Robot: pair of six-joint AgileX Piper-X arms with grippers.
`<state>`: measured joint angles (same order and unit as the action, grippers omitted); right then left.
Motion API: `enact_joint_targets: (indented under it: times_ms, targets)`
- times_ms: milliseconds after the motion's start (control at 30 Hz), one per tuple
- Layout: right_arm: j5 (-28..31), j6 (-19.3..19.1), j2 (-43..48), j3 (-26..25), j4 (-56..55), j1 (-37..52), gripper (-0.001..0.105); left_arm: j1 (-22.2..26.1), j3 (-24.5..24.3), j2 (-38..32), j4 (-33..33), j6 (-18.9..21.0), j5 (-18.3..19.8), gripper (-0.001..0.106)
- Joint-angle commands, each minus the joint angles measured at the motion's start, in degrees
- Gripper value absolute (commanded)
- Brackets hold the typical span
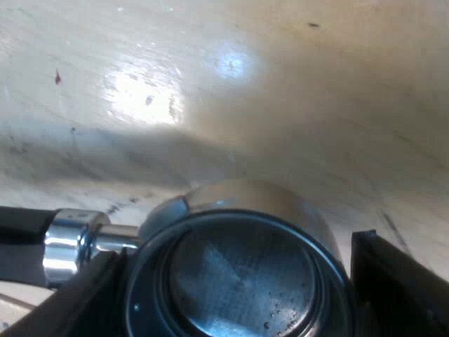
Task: Put the handle in the coffee machine
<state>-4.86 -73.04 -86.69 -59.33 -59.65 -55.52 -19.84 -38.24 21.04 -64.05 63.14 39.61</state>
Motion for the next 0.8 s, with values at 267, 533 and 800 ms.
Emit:
enact_joint_targets:
  times_ms: [267, 533, 800]
  targets:
    - [-0.4, 1.3, 8.0, -4.3, -5.1, -0.2, 0.0, 0.1, 7.2, -0.2, 0.0, -0.6, 1.4, 0.072]
    - [-0.6, 1.3, 8.0, -8.0, -6.8, -0.2, 0.0, 0.1, 9.9, 0.5, 2.5, -1.7, 0.7, 0.072]
    - [-1.9, 1.3, 8.0, -9.2, -6.8, -0.2, 0.0, 0.1, 9.9, 12.7, 5.7, -5.1, 0.1, 0.072]
